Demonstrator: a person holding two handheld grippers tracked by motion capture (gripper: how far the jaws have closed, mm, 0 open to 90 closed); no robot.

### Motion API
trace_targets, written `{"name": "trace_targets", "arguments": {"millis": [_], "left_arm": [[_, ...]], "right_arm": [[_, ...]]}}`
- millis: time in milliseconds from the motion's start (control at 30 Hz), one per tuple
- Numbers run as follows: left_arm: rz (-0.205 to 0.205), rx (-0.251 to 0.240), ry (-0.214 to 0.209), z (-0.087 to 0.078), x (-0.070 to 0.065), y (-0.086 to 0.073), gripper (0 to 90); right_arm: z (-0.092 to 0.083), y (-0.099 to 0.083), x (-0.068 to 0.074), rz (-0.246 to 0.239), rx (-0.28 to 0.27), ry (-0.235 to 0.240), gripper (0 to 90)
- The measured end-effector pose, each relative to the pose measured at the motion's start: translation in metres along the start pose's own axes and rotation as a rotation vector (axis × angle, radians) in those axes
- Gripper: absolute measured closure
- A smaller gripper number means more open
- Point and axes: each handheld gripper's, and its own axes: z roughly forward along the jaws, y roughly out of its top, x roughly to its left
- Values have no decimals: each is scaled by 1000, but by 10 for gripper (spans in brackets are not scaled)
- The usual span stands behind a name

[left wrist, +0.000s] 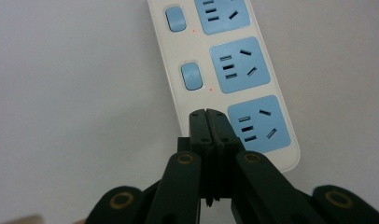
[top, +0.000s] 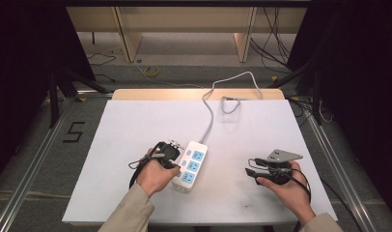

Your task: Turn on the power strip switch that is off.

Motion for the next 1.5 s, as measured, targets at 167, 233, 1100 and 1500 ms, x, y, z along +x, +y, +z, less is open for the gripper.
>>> {"name": "trace_targets", "arguments": {"millis": [167,233,1100,1500], "left_arm": [[1,6,1,0,-1,2,898],[-1,9,2,1,-2,2,898],[5,60,14,9,-5,7,897],[3,73,26,12,-7,8,897]], "right_arm": [[0,0,0,0,0,1,445],[0,0,0,-3,-1,1,445],[1,0,1,-6,5,8,441],[0,0,1,-5,6,11,439]]}}
